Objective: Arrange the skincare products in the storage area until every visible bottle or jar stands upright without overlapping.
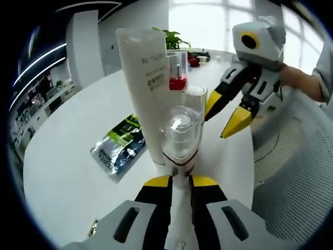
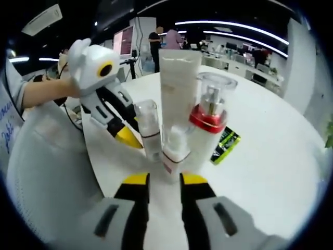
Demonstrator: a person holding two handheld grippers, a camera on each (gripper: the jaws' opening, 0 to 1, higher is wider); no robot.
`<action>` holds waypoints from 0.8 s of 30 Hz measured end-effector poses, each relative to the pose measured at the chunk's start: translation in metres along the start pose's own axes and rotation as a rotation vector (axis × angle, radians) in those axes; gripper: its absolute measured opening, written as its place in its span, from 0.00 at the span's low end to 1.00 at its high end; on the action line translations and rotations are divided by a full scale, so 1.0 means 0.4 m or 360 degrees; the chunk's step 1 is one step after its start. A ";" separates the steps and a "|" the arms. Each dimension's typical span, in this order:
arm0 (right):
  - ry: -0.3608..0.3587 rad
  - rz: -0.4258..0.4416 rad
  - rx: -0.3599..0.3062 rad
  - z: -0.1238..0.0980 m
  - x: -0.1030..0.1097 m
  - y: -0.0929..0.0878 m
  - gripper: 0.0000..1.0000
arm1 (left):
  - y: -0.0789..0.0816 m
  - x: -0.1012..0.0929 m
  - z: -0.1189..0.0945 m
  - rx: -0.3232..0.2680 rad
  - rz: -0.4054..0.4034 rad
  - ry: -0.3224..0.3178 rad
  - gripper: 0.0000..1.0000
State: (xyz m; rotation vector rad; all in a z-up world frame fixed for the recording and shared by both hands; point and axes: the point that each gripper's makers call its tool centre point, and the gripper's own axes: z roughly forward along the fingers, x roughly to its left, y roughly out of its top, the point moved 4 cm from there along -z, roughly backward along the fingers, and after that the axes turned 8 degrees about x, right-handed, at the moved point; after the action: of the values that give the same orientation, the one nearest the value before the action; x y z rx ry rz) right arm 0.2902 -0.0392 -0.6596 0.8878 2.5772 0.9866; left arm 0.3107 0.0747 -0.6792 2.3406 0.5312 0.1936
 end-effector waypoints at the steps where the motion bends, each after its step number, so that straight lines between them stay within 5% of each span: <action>1: 0.0002 0.0001 0.0005 0.001 0.000 0.000 0.23 | 0.001 -0.002 0.002 0.0001 -0.0003 0.0001 0.09; 24: 0.0021 0.0023 0.0055 0.027 -0.024 -0.003 0.17 | 0.030 -0.021 0.026 -0.0004 -0.0230 0.0066 0.05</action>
State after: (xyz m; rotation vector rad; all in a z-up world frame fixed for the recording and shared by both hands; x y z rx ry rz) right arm 0.3016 -0.0401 -0.6684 0.9127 2.6099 0.9580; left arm 0.3097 0.0568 -0.6785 2.2888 0.7171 0.1753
